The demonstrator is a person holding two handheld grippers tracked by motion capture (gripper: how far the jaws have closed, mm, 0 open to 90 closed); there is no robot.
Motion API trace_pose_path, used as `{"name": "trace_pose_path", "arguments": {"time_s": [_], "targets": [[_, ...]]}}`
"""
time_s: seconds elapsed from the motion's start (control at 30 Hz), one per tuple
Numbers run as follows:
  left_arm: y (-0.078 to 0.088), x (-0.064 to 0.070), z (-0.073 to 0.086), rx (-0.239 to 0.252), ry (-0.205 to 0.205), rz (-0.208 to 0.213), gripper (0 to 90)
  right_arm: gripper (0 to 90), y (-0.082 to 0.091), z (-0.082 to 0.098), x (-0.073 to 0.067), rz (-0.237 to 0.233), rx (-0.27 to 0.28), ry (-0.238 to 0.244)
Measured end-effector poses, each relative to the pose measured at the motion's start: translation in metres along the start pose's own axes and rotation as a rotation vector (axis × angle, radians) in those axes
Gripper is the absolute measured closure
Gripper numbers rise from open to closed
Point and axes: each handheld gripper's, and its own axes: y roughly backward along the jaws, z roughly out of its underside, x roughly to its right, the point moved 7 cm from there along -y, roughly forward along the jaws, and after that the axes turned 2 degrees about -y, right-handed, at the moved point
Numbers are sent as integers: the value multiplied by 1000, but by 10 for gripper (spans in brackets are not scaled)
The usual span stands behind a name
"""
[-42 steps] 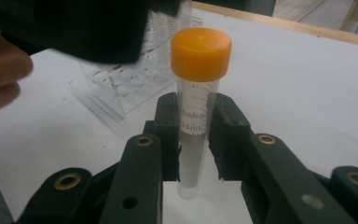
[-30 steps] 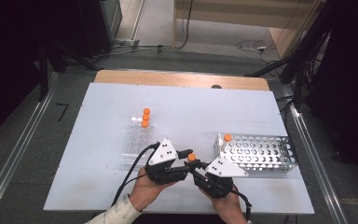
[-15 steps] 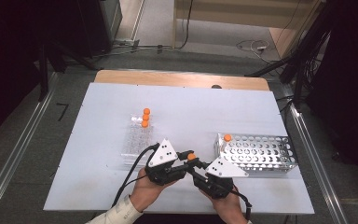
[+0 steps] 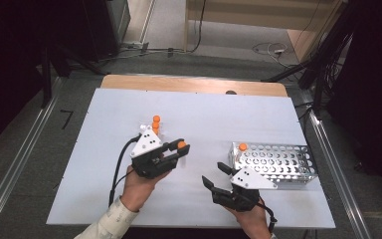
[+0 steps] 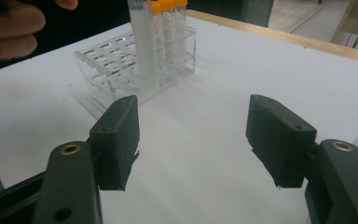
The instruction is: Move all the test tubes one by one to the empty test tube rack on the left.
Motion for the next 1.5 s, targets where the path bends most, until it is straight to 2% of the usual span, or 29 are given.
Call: {"name": "trace_pose_path", "arguments": {"time_s": [0.07,0.17,0.27,0.37,0.43,0.6,0.67,0.7,0.8,1.0,1.07,1.27,1.5], "targets": [[4,-13,-1,8,33,-18,697,331,2,0,2,10,0,5],[12,-28,-4,33,62,-56,697,331,4,1,4,14,6,-1],[18,-41,-7,48,71,-95,697,332,4,1,5,18,5,1],[22,-52,-6,56,71,-140,697,332,3,2,4,19,0,8],[23,-57,-5,57,80,-151,697,332,3,2,4,19,0,9],[24,-66,-1,51,63,-208,697,332,4,3,4,25,-3,8],[23,-70,1,44,38,-243,697,333,4,3,4,27,-3,9],[22,-72,3,40,40,-246,697,333,4,3,4,26,-2,9],[23,-74,3,50,48,-249,697,333,3,4,5,32,-6,10],[22,-70,3,51,62,-218,697,334,3,5,6,35,-6,7],[20,-70,5,37,47,-231,697,334,3,5,5,35,-8,8],[12,-69,20,-6,44,-239,696,335,4,5,7,38,-7,6],[3,-65,35,-67,8,-275,693,334,7,7,11,49,-6,-6]]}}
